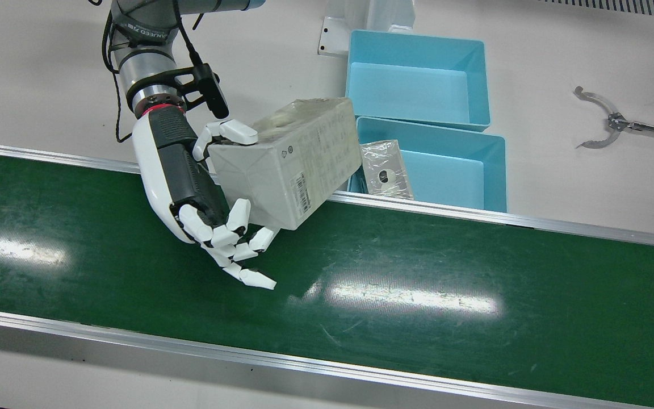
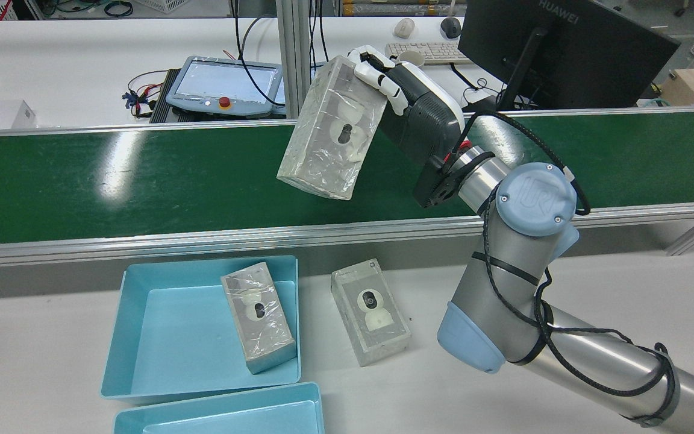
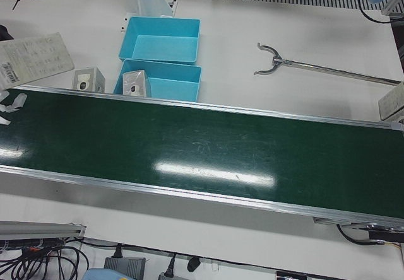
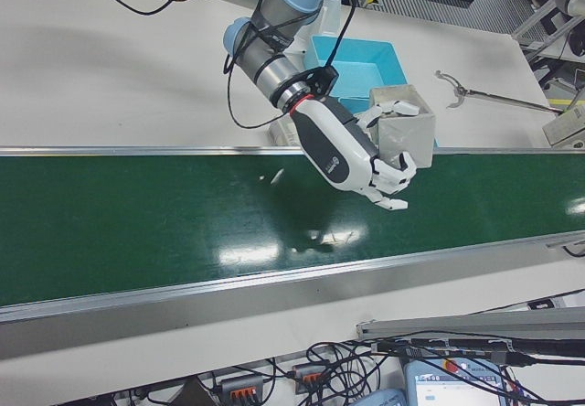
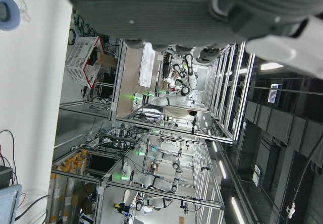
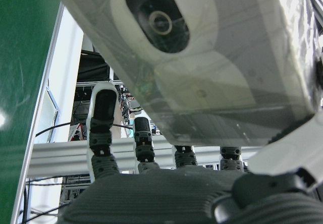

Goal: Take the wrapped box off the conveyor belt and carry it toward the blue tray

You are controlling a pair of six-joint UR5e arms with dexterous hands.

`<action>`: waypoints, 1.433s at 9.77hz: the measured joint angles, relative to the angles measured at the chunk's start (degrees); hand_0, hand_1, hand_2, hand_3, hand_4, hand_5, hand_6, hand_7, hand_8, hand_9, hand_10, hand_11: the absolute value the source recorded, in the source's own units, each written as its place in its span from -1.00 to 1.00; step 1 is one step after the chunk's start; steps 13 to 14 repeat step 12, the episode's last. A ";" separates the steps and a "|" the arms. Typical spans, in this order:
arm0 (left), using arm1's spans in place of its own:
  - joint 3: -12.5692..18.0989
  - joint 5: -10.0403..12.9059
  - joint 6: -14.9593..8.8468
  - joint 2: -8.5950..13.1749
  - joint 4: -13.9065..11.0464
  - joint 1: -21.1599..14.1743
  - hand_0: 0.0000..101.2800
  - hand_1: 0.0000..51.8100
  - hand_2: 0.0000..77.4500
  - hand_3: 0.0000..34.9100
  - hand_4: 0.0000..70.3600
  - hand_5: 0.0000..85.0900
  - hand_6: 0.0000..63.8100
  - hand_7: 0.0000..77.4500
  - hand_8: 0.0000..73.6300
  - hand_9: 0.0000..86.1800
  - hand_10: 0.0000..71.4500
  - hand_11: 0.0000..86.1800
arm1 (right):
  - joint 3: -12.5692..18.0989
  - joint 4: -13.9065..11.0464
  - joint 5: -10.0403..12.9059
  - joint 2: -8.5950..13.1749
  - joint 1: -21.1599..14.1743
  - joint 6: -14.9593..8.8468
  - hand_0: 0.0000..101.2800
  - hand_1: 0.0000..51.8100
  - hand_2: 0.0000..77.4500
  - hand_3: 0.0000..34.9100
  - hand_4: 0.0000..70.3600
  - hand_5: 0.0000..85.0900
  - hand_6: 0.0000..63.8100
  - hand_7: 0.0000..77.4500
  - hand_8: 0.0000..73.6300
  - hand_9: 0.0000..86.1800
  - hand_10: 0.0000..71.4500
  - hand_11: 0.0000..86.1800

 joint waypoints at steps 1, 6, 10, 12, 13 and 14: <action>0.00 0.00 0.00 0.00 0.00 0.00 -1.00 -1.00 -0.97 -1.00 -1.00 -0.99 -1.00 -0.99 -1.00 -0.99 -1.00 -1.00 | 2.00 -0.10 0.82 0.02 -1.97 -0.19 -0.20 -0.75 -0.11 0.60 -0.57 0.64 -0.32 0.24 -0.67 -0.48 -0.01 0.20; 0.00 0.00 0.00 0.00 0.00 0.00 -1.00 -1.00 -0.97 -1.00 -1.00 -0.99 -1.00 -0.99 -1.00 -0.99 -0.98 -1.00 | 13.66 -0.34 12.12 0.07 -18.68 -6.52 -0.11 -0.75 -0.11 0.56 -0.26 0.62 -0.40 0.30 -0.99 -0.78 -0.56 -0.29; 0.00 0.00 0.00 0.00 0.00 0.00 -1.00 -1.00 -0.97 -1.00 -1.00 -0.99 -1.00 -0.99 -0.99 -0.99 -0.98 -1.00 | 15.30 -0.35 14.22 1.04 -26.20 -8.07 -0.09 -0.75 -0.11 0.69 -0.26 -0.24 -1.00 -0.25 -0.99 -0.95 -0.88 -0.84; 0.00 0.00 0.00 0.00 0.00 0.00 -1.00 -1.00 -0.97 -1.00 -1.00 -0.99 -1.00 -0.99 -0.99 -1.00 -0.98 -1.00 | 16.33 -0.64 14.09 1.03 -26.61 -8.15 -0.08 -0.56 -0.08 0.69 -0.22 -0.33 -0.98 -0.42 -0.99 -0.92 -0.91 -0.87; 0.00 0.00 0.00 0.00 0.00 0.00 -1.00 -1.00 -0.97 -1.00 -1.00 -0.99 -1.00 -0.99 -0.99 -1.00 -0.98 -1.00 | 16.33 -0.64 14.09 1.03 -26.61 -8.15 -0.08 -0.56 -0.08 0.69 -0.22 -0.33 -0.98 -0.42 -0.99 -0.92 -0.91 -0.87; 0.00 0.00 0.00 0.00 0.00 0.00 -1.00 -1.00 -0.97 -1.00 -1.00 -0.99 -1.00 -0.99 -0.99 -1.00 -0.98 -1.00 | 16.33 -0.64 14.09 1.03 -26.61 -8.15 -0.08 -0.56 -0.08 0.69 -0.22 -0.33 -0.98 -0.42 -0.99 -0.92 -0.91 -0.87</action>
